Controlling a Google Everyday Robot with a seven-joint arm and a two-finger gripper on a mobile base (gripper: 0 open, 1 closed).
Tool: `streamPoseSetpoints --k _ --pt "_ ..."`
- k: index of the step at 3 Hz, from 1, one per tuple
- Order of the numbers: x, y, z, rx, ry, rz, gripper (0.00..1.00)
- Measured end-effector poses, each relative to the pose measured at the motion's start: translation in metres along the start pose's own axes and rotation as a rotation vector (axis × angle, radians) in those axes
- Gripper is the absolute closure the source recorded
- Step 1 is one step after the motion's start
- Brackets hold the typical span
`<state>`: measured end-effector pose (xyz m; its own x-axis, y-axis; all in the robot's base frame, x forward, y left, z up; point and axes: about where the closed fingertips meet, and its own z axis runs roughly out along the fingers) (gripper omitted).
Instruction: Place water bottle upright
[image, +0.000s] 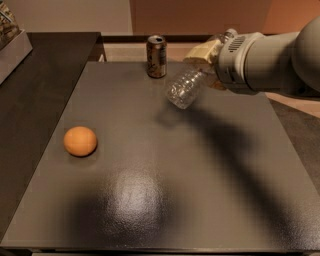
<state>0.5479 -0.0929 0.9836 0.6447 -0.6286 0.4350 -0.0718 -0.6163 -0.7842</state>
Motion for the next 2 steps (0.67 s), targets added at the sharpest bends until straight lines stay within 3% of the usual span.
streamPoseSetpoints --k 1,2 --pt "-0.004 -0.002 0.016 0.048 0.014 -0.104 1.00" --pt "-0.012 -0.012 0.019 0.086 0.070 -0.244 1.00"
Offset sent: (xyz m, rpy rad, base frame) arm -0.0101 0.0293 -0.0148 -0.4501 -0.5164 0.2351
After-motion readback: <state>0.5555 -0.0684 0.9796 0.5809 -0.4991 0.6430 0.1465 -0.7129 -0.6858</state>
